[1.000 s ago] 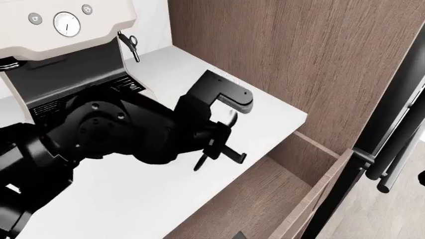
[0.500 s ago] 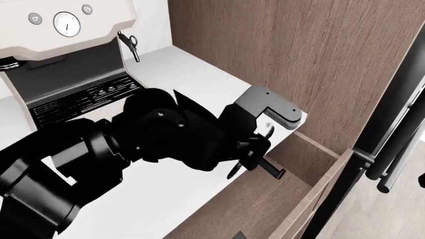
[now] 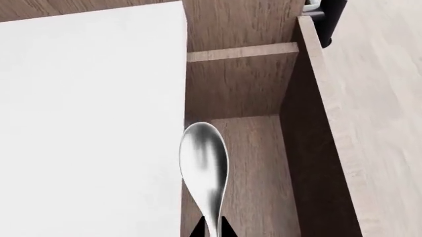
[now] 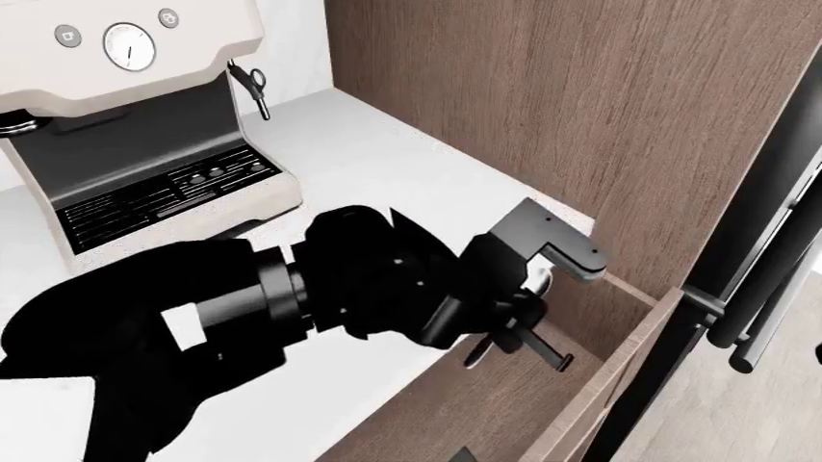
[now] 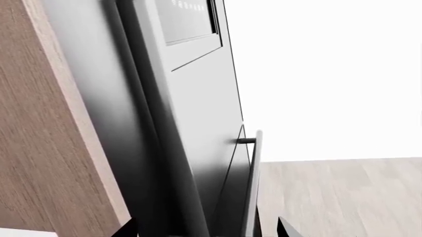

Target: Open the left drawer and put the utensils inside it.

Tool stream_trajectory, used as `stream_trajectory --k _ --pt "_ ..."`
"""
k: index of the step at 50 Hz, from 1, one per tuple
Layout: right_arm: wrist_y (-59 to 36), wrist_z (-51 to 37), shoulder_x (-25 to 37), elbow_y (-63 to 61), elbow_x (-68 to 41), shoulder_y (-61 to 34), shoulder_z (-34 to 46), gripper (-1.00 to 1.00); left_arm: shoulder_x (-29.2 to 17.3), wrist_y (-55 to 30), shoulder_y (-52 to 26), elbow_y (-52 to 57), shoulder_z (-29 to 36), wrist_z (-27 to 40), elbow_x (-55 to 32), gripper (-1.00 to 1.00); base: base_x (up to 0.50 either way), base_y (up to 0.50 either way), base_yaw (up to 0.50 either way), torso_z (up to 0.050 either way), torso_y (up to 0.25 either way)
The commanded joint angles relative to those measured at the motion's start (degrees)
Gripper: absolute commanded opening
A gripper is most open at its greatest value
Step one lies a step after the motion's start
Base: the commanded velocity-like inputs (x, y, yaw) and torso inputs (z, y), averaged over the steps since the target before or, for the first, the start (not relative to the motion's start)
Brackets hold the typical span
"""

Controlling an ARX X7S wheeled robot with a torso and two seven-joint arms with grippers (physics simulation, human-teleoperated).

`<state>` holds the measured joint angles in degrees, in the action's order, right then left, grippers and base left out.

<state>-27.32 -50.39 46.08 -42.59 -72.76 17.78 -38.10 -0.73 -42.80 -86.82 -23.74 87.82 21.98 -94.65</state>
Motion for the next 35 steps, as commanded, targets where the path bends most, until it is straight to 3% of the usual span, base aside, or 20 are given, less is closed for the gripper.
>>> stream_trajectory --k 1,25,26,35 --pt "0.28 0.84 -0.91 0.38 0.67 0.40 -0.15 1.00 0.72 1.38 2.60 -1.38 2.37 -0.97 1.71 -1.00 0.00 0.00 0.00 0.000 0.000" --pt "0.63 2.45 -2.33 1.12 1.87 1.05 -0.29 1.00 0.73 0.54 5.09 -1.69 2.28 -2.33 2.81 -1.00 0.00 0.00 0.00 0.000 0.000" --pt "0.58 2.39 -2.28 1.08 1.93 0.93 -0.12 1.00 0.73 0.61 5.07 -1.76 2.29 -2.20 3.27 1.00 0.00 0.00 0.00 0.000 0.000" --pt "0.39 2.11 -2.06 0.98 1.79 0.45 0.10 1.00 0.73 0.85 4.49 -1.91 2.27 -2.13 2.82 1.00 0.00 0.00 0.00 0.000 0.000"
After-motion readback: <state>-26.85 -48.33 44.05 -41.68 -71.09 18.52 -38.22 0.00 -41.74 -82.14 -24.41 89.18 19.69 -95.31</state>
